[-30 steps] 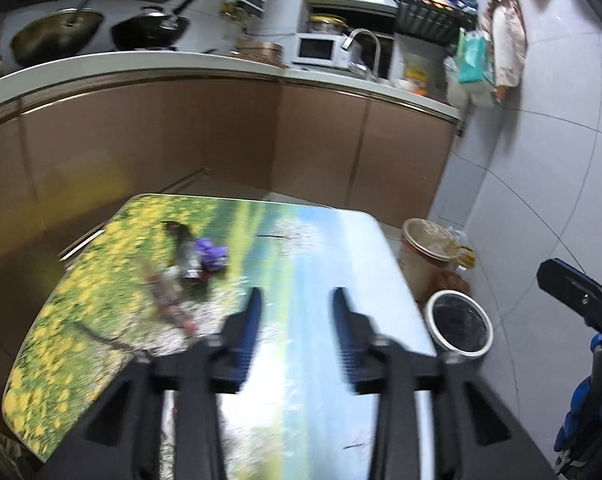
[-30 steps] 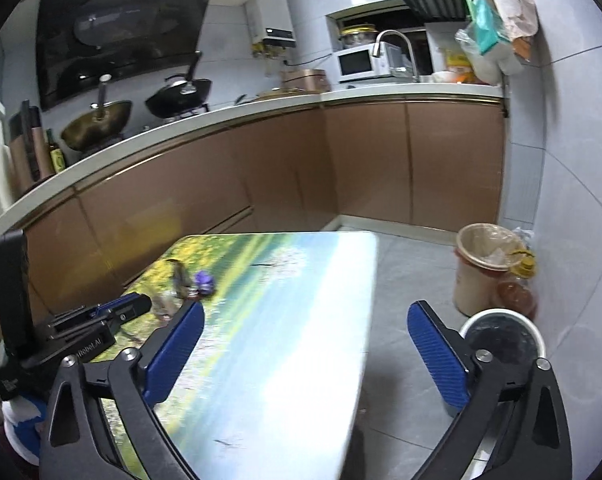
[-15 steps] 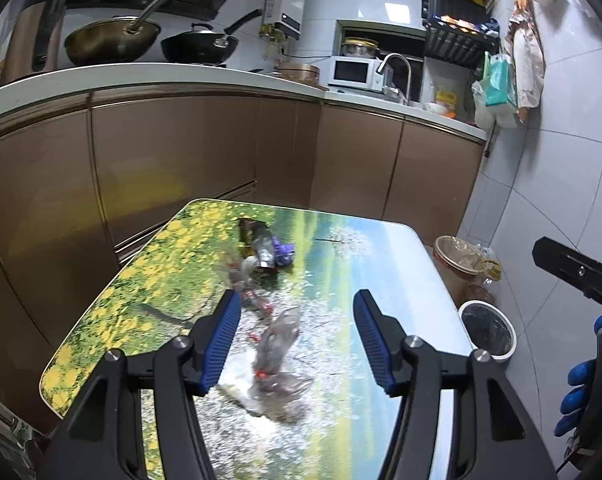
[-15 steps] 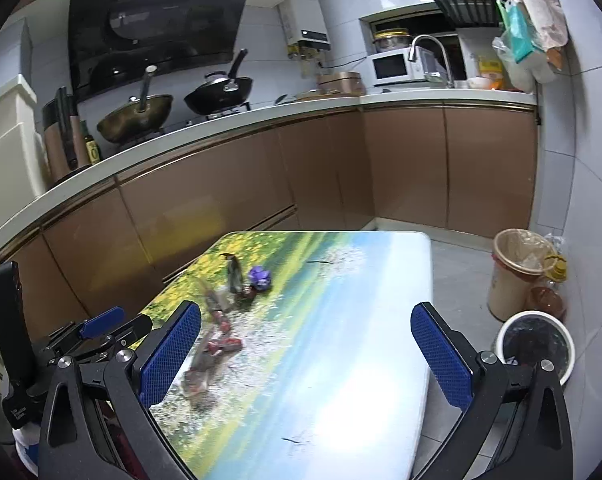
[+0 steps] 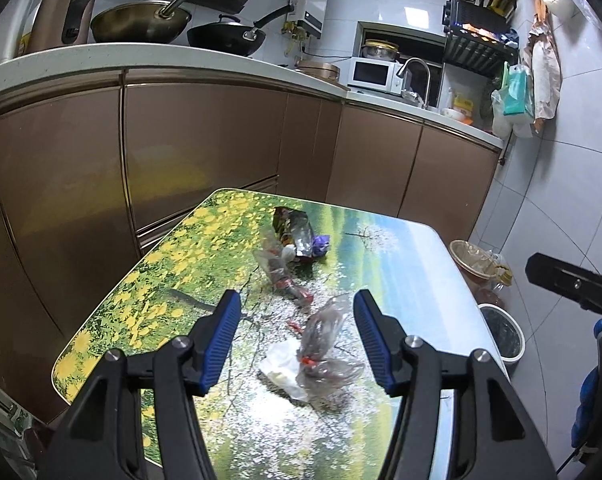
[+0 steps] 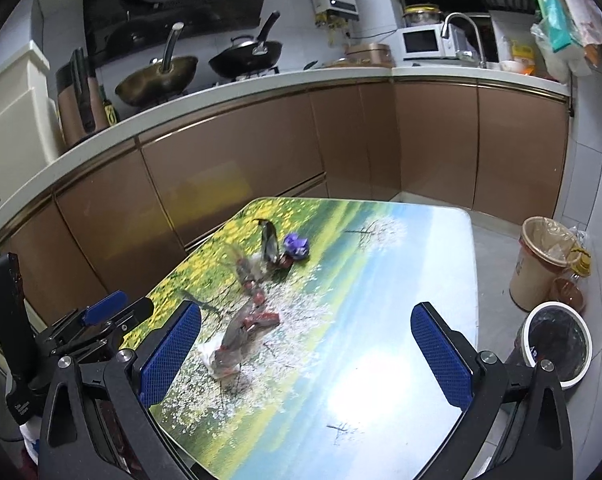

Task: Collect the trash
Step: 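Move both tools back over the trash on the table, then grasp the white tissue with the left gripper while the right gripper grasps the clear plastic bag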

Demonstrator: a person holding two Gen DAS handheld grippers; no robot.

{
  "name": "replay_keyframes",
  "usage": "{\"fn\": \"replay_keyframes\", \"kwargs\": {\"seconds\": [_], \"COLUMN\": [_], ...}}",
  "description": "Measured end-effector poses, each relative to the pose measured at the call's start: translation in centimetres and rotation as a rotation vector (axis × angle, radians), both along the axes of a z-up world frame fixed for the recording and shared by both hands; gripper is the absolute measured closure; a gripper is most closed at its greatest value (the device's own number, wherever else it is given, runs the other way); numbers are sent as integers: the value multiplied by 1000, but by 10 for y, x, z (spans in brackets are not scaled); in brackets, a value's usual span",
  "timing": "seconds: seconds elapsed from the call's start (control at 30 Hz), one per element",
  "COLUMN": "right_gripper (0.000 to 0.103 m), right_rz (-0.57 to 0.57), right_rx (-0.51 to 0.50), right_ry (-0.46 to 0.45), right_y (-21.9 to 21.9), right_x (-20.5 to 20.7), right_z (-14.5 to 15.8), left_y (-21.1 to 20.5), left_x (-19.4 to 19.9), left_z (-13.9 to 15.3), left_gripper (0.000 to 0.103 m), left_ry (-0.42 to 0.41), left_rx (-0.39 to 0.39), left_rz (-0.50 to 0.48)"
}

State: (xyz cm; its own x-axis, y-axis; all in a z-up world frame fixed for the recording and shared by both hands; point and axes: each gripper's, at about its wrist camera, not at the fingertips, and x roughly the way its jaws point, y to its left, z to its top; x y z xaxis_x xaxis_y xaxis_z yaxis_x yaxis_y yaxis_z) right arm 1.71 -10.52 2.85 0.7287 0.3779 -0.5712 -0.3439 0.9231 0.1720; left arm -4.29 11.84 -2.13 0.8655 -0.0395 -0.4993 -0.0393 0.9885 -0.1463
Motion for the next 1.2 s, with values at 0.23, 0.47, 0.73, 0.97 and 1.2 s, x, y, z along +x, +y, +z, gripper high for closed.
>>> {"fn": "replay_keyframes", "kwargs": {"seconds": [0.23,0.47,0.73,0.97,1.2], "right_gripper": [0,0,9,37,49], "right_rz": [34,54,99,179,245], "right_rx": [-21,-34,-20,2,26], "right_ry": [16,55,134,282,398], "right_y": [18,33,50,73,94], "right_x": [6,20,46,74,99], "right_z": [-4,-14,-30,-70,-107], "left_y": [32,65,71,56,58], "left_x": [1,0,9,31,53], "left_z": [-16,-36,-59,-85,-106], "left_gripper": [46,46,46,47,59], "left_ry": [33,68,133,230,309], "left_rx": [-30,-42,-101,-141,-238], "left_rz": [28,54,-115,-245,-291]}}
